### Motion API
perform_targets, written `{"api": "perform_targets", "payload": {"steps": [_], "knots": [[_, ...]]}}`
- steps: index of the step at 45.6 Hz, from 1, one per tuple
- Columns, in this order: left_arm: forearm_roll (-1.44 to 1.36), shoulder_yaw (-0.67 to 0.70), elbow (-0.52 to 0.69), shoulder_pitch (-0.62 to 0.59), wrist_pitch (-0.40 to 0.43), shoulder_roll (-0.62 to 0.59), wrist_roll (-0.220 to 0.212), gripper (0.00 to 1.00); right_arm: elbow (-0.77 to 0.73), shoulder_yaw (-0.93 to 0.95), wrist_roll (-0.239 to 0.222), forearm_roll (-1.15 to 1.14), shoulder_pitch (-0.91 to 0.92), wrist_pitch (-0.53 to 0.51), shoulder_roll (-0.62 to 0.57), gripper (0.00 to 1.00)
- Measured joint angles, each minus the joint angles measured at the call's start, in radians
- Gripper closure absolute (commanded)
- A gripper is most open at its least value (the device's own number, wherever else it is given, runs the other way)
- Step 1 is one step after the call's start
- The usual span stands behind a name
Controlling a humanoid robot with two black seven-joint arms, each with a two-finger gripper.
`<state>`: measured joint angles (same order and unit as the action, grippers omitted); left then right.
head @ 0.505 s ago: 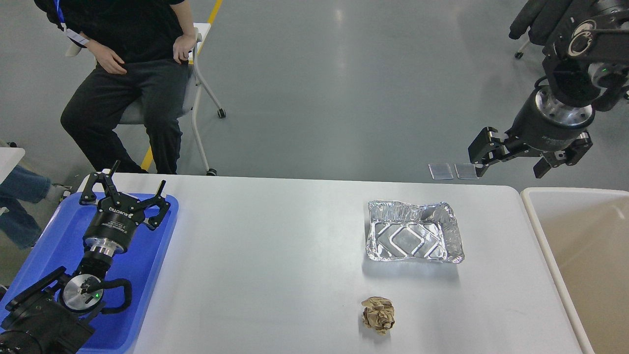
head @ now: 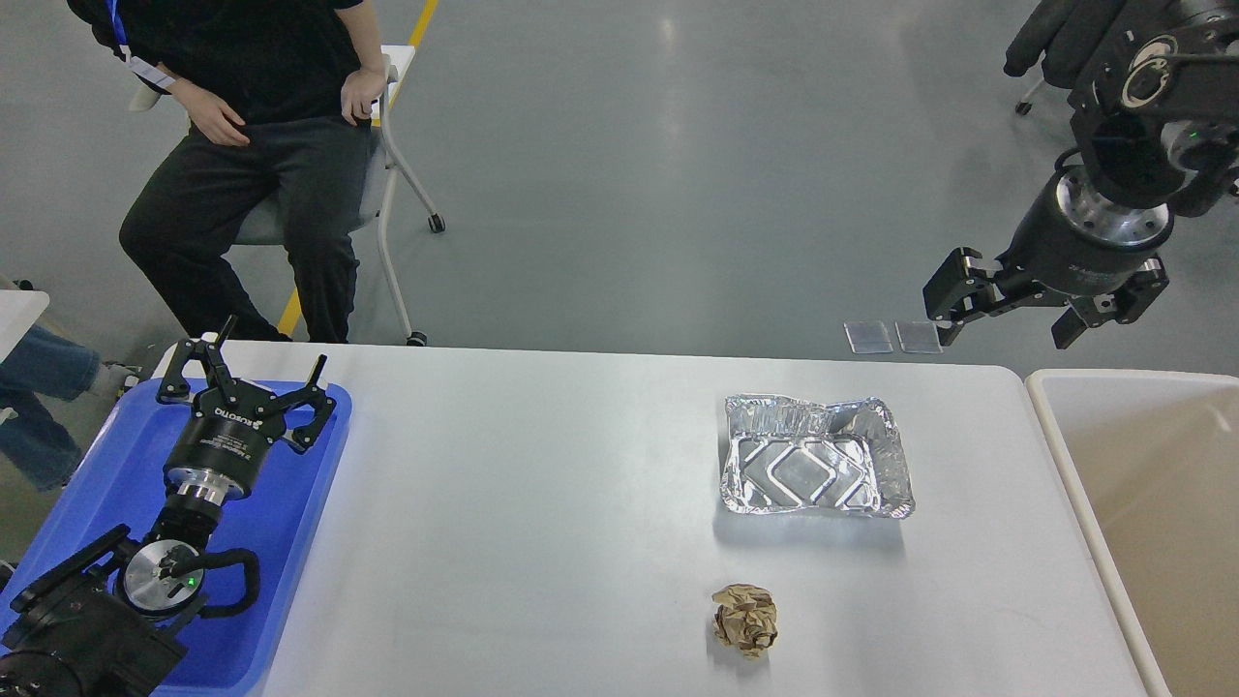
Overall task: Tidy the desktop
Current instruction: 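Move the right gripper forward above the foil tray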
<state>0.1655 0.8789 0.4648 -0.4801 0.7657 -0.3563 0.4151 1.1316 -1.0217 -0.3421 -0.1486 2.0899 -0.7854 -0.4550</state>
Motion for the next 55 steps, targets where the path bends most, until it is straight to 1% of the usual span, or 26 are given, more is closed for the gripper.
{"api": "perform_targets", "payload": {"steps": [41, 55], "knots": [[0.000, 0.000, 0.000, 0.000, 0.000, 0.000, 0.000, 0.01, -0.027, -0.003, 0.000, 0.000, 0.002, 0.000, -0.002, 0.00], [0.000, 0.000, 0.000, 0.000, 0.000, -0.001, 0.000, 0.01, -0.035, -0.054, 0.000, 0.026, 0.033, 0.000, 0.003, 0.00]]}}
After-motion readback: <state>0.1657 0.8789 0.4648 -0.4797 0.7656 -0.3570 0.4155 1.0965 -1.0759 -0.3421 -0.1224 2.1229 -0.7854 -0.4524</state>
